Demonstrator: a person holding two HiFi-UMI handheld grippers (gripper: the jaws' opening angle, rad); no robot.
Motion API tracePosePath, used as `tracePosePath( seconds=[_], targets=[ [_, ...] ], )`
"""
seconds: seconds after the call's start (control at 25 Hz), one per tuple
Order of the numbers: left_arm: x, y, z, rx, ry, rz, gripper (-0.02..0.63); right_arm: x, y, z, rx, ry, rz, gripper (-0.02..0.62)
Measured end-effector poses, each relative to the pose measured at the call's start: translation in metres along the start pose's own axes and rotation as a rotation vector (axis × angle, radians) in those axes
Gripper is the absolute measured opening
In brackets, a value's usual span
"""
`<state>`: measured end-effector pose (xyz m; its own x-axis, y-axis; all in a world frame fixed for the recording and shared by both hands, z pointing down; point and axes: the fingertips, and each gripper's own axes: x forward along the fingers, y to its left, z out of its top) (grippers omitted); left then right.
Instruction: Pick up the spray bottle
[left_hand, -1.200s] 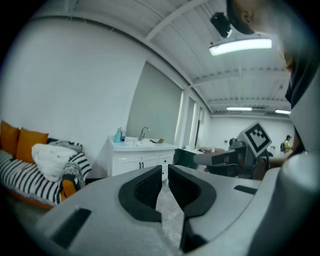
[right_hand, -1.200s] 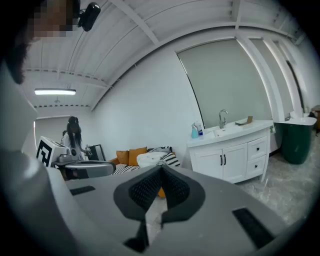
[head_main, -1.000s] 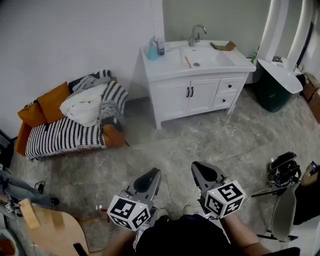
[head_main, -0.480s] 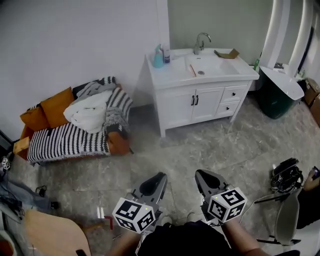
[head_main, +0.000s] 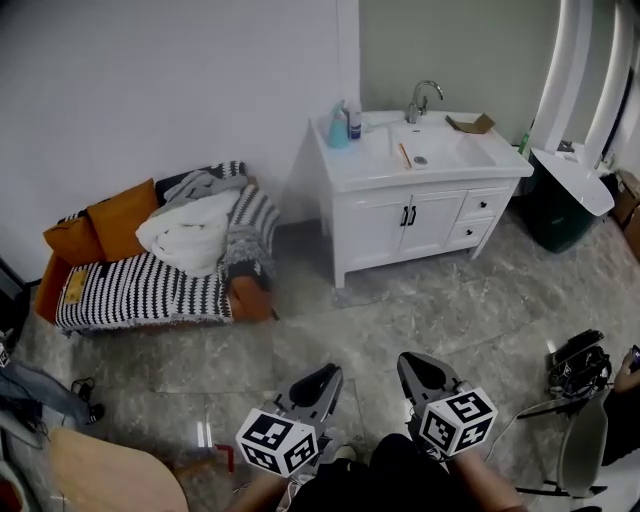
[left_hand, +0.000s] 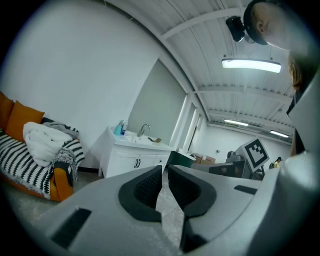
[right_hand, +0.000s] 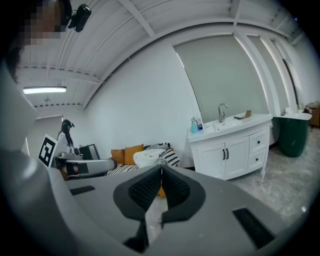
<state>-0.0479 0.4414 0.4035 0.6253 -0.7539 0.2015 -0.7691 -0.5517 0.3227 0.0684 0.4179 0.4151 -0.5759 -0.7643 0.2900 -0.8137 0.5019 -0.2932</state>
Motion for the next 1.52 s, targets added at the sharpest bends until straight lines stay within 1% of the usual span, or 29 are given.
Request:
tracePosePath(
  seconds=[0.16, 0.28, 0.48, 0.76, 0.88, 1.08, 1.28, 1.52],
  targets=[
    [0.008, 0.014, -0.003, -0.028, 0.018, -0.006, 0.039, 0.015, 0.001, 0.000, -0.001, 0.018, 0.000, 0.008],
    [0.017, 0.020, -0.003, -0.034, 0.019, -0.011, 0.040, 0.027, -0.005, 0.001, 0.003, 0.026, 0.000, 0.008],
    [0.040, 0.044, 0.010, -0.036, 0.001, 0.013, 0.039, 0.059, -0.020, 0.013, 0.004, 0.021, 0.029, 0.008],
    [0.093, 0.060, 0.031, -0.048, -0.016, 0.043, 0.040, 0.091, -0.067, 0.040, 0.011, 0.024, 0.054, 0.008],
    [0.115, 0.066, 0.039, -0.059, -0.032, 0.054, 0.039, 0.104, -0.084, 0.048, 0.005, 0.030, 0.069, 0.008],
    [0.150, 0.074, 0.052, -0.055, -0.038, 0.074, 0.040, 0.125, -0.112, 0.066, -0.013, 0.036, 0.087, 0.008],
    [0.189, 0.081, 0.058, -0.066, -0.035, 0.089, 0.040, 0.143, -0.141, 0.073, -0.025, 0.053, 0.104, 0.008],
    [0.233, 0.083, 0.063, -0.053, -0.034, 0.085, 0.040, 0.163, -0.181, 0.080, -0.024, 0.067, 0.109, 0.008]
  ],
)
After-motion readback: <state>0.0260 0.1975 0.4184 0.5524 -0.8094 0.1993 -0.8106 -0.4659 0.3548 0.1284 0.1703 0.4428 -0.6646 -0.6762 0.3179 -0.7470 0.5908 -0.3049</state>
